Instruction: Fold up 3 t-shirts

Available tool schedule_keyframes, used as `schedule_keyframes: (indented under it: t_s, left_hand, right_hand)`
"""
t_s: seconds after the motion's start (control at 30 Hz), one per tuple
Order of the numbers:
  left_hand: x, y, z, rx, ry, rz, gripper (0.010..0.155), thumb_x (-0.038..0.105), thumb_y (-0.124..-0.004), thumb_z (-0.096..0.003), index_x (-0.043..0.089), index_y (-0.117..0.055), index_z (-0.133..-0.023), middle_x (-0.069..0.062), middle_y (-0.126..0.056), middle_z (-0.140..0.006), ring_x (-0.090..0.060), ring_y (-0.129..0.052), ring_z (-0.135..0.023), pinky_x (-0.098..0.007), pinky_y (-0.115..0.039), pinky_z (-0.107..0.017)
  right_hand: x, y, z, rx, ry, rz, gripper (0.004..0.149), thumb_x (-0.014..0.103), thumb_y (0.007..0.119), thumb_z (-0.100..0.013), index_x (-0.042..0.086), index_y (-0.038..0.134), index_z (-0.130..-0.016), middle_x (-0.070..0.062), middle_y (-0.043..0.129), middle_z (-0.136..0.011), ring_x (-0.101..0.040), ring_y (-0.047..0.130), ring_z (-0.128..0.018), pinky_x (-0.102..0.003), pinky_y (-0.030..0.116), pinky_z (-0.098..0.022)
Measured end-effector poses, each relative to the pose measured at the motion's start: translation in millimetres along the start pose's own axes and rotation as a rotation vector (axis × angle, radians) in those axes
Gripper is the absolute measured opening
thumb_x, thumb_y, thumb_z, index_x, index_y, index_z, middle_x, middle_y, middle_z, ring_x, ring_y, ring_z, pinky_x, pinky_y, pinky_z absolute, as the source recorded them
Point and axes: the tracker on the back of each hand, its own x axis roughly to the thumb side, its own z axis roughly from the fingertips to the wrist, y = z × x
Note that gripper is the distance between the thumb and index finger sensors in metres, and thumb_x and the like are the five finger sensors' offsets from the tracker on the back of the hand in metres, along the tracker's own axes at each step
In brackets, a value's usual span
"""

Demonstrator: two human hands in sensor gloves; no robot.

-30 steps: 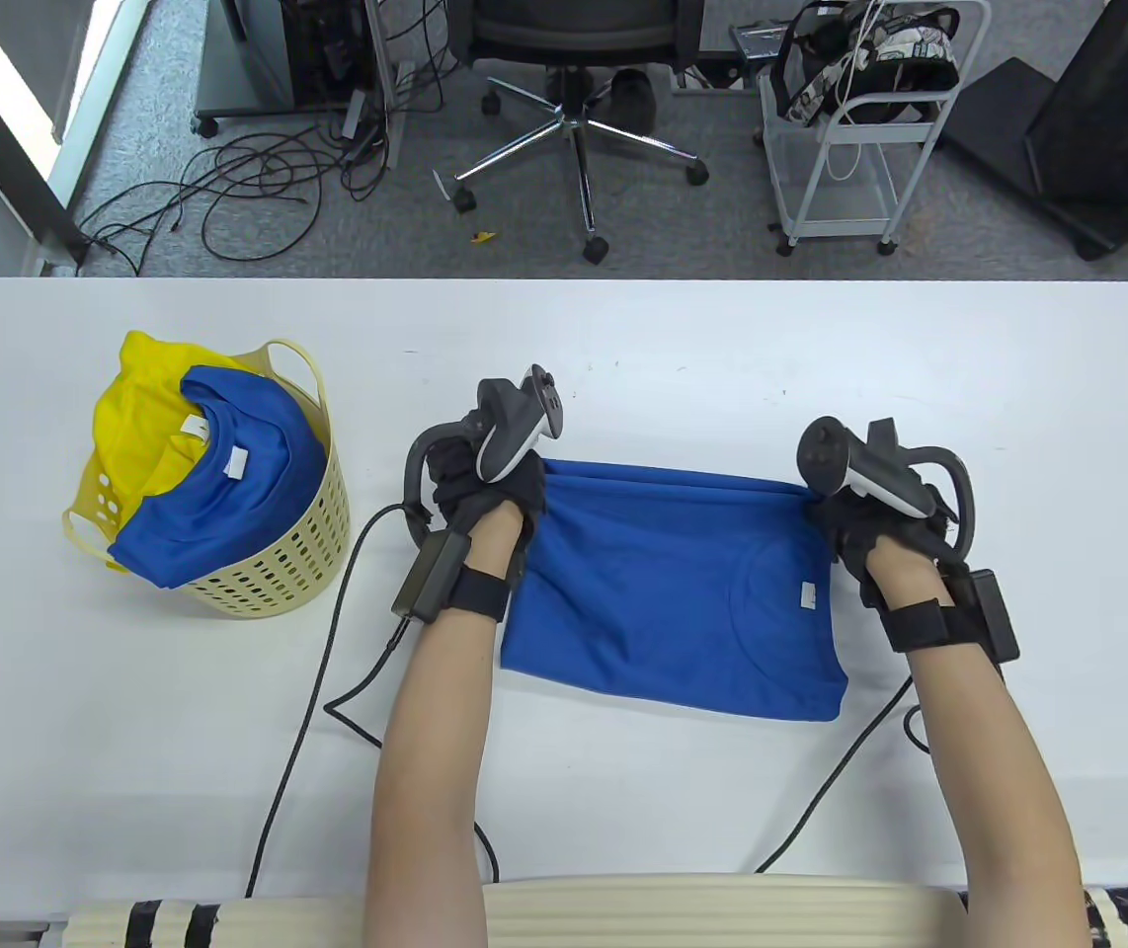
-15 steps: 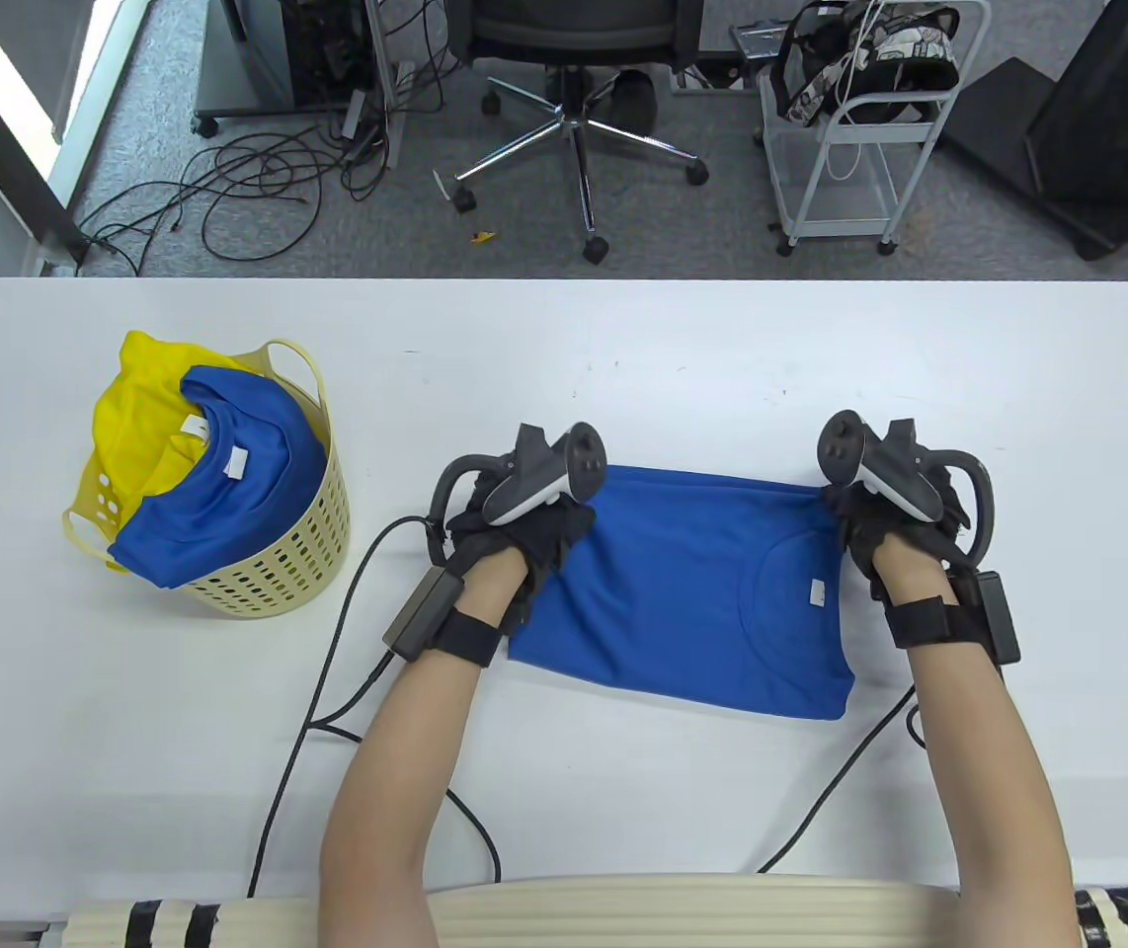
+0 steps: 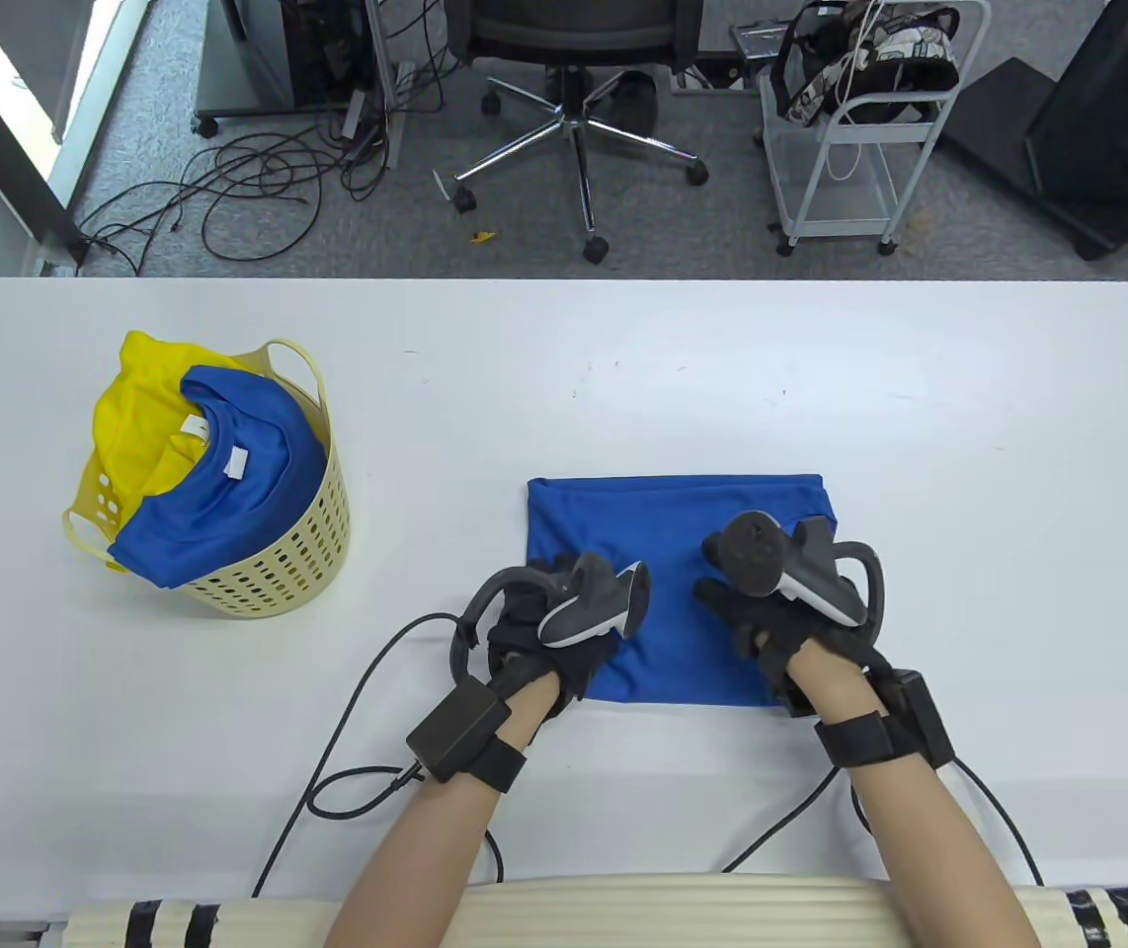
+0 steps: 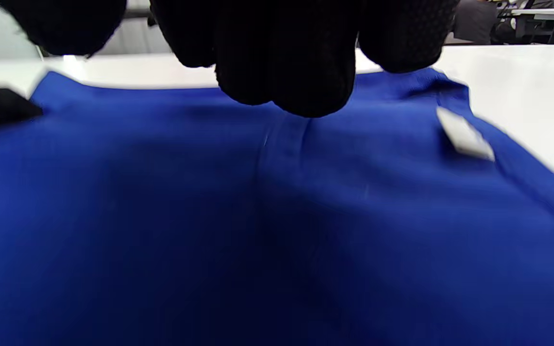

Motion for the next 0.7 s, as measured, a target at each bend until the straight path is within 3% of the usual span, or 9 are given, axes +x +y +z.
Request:
schedule_keyframes:
  t_s: [0.07,0.13,0.23,0.37,0.5,0.7]
  left_hand:
    - [8,0,7,0.030,0.054,-0.044,0.081,0.069,-0.063,-0.0364,0.031,-0.040,-0.105,-0.005,-0.059,-0.107,-0.028,-0.075,-0.094,-0.044,-0.065,-0.069]
    - [12,0,13,-0.004,0.086,-0.063,0.082,0.070,-0.061,-0.0365,0.028,-0.042,-0.105,-0.008,-0.062,-0.105,-0.028,-0.078,-0.090,-0.043,-0.067,-0.067]
    - [10,1,17,0.014,0.064,-0.054,0.080,0.069,-0.061,-0.0372,0.028,-0.047,-0.104,-0.007,-0.068,-0.101,-0.025,-0.084,-0.084,-0.041,-0.071,-0.064]
    - [-13,4,26,0.098,0.035,0.125,0.072,0.068,-0.063,-0.0373,0.037,-0.052,-0.102,0.002,-0.066,-0.105,-0.022,-0.078,-0.095,-0.044,-0.064,-0.070]
    - [-45,8,33,0.181,0.119,0.191,0.073,0.068,-0.063,-0.0374,0.039,-0.049,-0.103,0.001,-0.054,-0.112,-0.028,-0.065,-0.104,-0.047,-0.058,-0.074]
    - [-73,-1,26,0.161,0.176,0.277,0.072,0.067,-0.063,-0.0376,0.039,-0.050,-0.103,0.000,-0.055,-0.112,-0.028,-0.065,-0.103,-0.047,-0.059,-0.073]
  right_hand:
    - [8,13,-3,0.056,0.008,0.029,0.059,0.047,0.076,-0.040,0.020,0.066,-0.092,-0.011,0.081,-0.086,-0.032,0.087,-0.068,-0.057,0.068,-0.057]
    - [13,25,-4,0.092,-0.011,0.007,0.062,0.047,0.076,-0.041,0.018,0.062,-0.094,-0.014,0.072,-0.090,-0.036,0.077,-0.073,-0.057,0.064,-0.059]
    - [16,30,-1,0.035,-0.003,0.031,0.065,0.048,0.076,-0.040,0.016,0.061,-0.094,-0.014,0.069,-0.091,-0.037,0.073,-0.074,-0.059,0.061,-0.061]
    - [15,36,-3,0.068,0.008,0.150,0.064,0.041,0.074,-0.039,0.019,0.053,-0.096,-0.011,0.059,-0.095,-0.036,0.065,-0.079,-0.061,0.053,-0.065]
    - [2,31,-6,0.081,0.046,0.179,0.059,0.030,0.076,-0.039,0.024,0.056,-0.094,-0.015,0.057,-0.095,-0.039,0.063,-0.080,-0.061,0.052,-0.064]
    - [-42,25,-9,-0.002,0.029,0.109,0.054,0.019,0.081,-0.039,0.037,0.065,-0.086,-0.011,0.055,-0.097,-0.040,0.058,-0.084,-0.061,0.049,-0.066]
